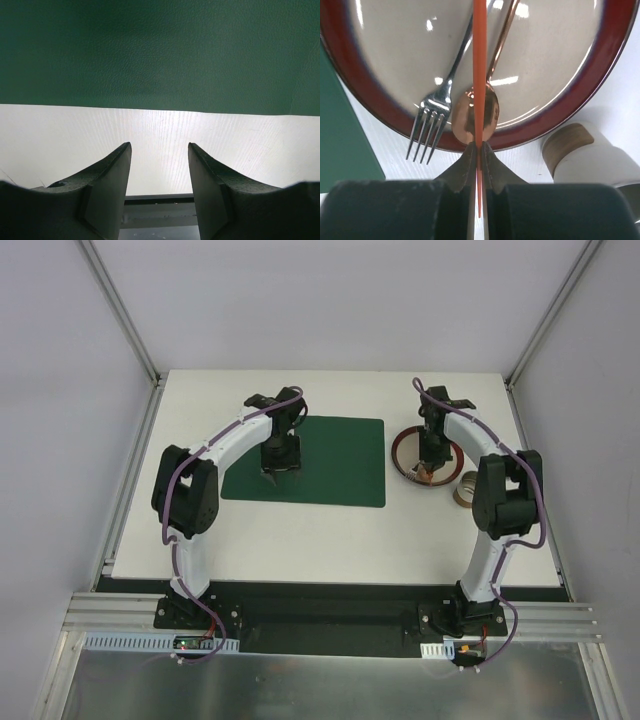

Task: Set the dinner table for one person
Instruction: Move the knife to the center of the board.

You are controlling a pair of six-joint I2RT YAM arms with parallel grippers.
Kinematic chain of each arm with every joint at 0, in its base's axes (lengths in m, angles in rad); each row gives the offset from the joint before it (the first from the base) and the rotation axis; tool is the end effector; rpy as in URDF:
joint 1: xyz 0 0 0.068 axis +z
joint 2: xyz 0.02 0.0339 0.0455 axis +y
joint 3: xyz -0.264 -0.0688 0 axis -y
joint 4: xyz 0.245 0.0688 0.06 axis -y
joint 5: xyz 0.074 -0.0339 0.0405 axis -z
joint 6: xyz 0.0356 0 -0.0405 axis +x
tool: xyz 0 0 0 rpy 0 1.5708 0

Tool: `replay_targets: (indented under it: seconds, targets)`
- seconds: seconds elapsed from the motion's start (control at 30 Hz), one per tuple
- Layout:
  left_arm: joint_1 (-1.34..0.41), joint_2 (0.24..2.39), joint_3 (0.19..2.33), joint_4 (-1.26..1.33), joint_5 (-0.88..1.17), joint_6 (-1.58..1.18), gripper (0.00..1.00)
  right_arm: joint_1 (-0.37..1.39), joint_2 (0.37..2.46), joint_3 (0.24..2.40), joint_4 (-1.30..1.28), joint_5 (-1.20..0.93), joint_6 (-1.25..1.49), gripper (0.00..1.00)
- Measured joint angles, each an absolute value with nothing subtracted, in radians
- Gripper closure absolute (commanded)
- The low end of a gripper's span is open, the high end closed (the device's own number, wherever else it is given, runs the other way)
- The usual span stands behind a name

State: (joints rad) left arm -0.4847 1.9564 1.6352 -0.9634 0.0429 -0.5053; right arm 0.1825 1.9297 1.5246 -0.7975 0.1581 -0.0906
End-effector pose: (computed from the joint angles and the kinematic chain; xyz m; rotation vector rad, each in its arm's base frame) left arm 0.3547 -0.1885 0.2326 -0.0209 2.8992 -0.2532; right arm 0.3952 0.0672 0.2174 -0.3354 2.7404 -0.1948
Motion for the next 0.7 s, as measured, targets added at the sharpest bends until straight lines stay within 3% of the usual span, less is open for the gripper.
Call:
replay_targets:
  seconds: [0.47, 0.7]
  targets:
    - [-0.485, 1.954, 1.629, -0.963, 0.043, -0.505, 0.51, 0.295, 1.661, 1.216, -0.773, 0.25, 0.027, 0.99]
    - [-0.485, 1.954, 1.626, -0.963, 0.043, -0.505, 0.51, 0.374, 1.633, 1.163, -0.775, 0.283, 0.082, 0.99]
